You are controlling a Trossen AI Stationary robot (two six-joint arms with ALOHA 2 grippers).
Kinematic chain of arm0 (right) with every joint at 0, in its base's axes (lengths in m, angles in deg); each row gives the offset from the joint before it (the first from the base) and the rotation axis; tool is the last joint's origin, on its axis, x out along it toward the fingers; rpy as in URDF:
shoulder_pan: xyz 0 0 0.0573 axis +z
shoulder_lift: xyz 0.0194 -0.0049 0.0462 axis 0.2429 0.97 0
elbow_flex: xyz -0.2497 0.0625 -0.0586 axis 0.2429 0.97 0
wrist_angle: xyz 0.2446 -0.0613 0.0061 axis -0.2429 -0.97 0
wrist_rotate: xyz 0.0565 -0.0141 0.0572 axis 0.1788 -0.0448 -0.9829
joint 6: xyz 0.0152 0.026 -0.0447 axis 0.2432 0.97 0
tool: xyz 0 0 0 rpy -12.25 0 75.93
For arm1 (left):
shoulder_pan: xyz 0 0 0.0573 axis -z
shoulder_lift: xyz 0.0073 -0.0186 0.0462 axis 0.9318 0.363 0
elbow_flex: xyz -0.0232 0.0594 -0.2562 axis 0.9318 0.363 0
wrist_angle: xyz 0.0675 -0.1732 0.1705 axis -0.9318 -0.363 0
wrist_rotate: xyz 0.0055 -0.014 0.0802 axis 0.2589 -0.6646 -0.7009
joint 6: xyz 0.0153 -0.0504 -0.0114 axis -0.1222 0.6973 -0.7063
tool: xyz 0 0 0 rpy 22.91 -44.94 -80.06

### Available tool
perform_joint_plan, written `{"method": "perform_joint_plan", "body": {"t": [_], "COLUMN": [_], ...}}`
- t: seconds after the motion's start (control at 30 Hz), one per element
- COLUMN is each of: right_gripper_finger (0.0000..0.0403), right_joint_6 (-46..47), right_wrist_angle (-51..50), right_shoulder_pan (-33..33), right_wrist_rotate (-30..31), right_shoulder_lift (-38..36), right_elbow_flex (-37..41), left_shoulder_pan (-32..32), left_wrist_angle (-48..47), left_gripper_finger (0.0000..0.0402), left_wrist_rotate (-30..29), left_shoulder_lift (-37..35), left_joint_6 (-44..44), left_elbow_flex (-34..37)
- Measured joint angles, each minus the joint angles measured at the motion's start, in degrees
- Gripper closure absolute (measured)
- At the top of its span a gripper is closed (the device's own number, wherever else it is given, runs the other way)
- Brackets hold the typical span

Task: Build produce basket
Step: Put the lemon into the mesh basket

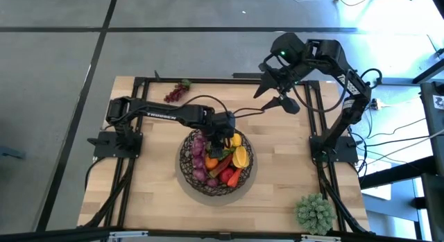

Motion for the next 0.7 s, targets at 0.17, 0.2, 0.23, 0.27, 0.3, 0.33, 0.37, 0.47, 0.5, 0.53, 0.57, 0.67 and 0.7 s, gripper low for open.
{"method": "perform_joint_plan", "body": {"t": [0.17,0.2,0.23,0.27,0.3,0.33,0.37,0.47,0.5,0.53,0.57,0.67,0.7], "right_gripper_finger": [0.0166,0.0166,0.0166,0.0166,0.0166,0.0166,0.0166,0.0166,0.0166,0.0166,0.0166,0.0166,0.0166], "right_joint_6": [-0.02,-0.02,-0.02,-0.02,-0.02,-0.02,-0.02,-0.02,-0.02,-0.02,-0.02,-0.02,-0.02], "right_wrist_angle": [-0.02,-0.02,-0.01,-0.01,-0.02,-0.02,-0.02,-0.02,-0.02,-0.02,-0.02,-0.02,-0.02], "right_shoulder_pan": [0.0,0.0,0.0,0.0,0.0,0.0,0.0,0.0,0.0,0.0,0.0,0.0,0.0], "right_wrist_rotate": [0.0,0.0,0.0,0.0,0.0,0.0,0.0,0.01,0.02,0.02,0.02,0.02,0.02], "right_shoulder_lift": [0.0,0.02,0.02,0.02,0.02,0.02,0.02,0.02,0.02,0.02,0.04,0.04,0.04], "right_elbow_flex": [0.0,0.0,0.0,0.0,0.0,0.0,0.0,0.0,0.0,0.0,0.0,0.0,0.0], "left_shoulder_pan": [0.03,0.03,0.01,-0.01,-0.02,-0.02,-0.02,0.26,0.3,0.38,0.52,0.96,1.12], "left_wrist_angle": [0.58,0.57,0.56,0.46,0.31,0.07,-0.11,-0.32,-0.31,-0.13,0.02,-0.22,-0.11], "left_gripper_finger": [0.0213,0.0213,0.0213,0.0213,0.0213,0.0213,0.0213,0.0213,0.0213,0.0213,0.0213,0.0214,0.0214], "left_wrist_rotate": [-0.88,-1.47,-1.71,-1.83,-1.85,-2.06,-2.62,-2.54,-2.42,-2.42,-2.42,-2.46,-2.46], "left_shoulder_lift": [0.0,0.0,0.0,0.0,0.0,0.0,0.01,0.4,0.42,0.42,0.42,0.42,0.42], "left_joint_6": [-0.04,-0.07,-0.05,-0.04,-0.01,0.22,0.22,0.06,-0.01,0.28,0.71,1.48,1.51], "left_elbow_flex": [0.0,0.0,0.0,0.0,0.0,0.0,0.0,0.0,0.01,0.01,0.0,0.0,0.0]}}
